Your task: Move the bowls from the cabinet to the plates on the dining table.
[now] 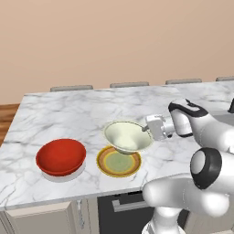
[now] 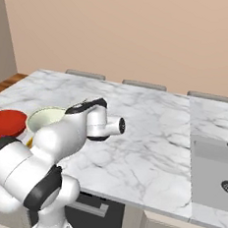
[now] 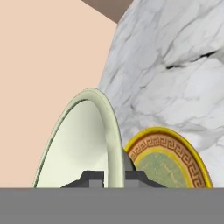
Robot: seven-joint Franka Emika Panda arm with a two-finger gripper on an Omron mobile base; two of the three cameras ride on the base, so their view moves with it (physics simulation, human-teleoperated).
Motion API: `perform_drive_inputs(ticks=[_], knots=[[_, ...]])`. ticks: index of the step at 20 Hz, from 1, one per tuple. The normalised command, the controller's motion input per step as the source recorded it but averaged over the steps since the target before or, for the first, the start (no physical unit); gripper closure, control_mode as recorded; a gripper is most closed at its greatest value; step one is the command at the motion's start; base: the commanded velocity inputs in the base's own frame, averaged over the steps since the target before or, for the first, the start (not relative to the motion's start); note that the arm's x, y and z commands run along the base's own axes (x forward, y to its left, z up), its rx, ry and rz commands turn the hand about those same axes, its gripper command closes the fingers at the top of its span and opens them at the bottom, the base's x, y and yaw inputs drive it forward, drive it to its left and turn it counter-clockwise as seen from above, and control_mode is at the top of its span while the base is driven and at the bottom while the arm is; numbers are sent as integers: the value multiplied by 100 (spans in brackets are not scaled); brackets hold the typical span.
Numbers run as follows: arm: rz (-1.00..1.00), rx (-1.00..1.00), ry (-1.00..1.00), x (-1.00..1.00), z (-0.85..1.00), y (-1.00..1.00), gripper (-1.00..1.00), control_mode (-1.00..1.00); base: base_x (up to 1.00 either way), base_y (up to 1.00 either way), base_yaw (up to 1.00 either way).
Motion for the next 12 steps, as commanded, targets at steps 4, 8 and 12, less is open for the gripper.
perform_drive_inputs(ticks=[4,8,12], knots=[[0,0,0,0,-27,12,100,-100,0,0,0],[0,-1,0,0,-26,21,100,-100,0,0,0],[0,-4,-2,2,-19,25,100,-100,0,0,0]])
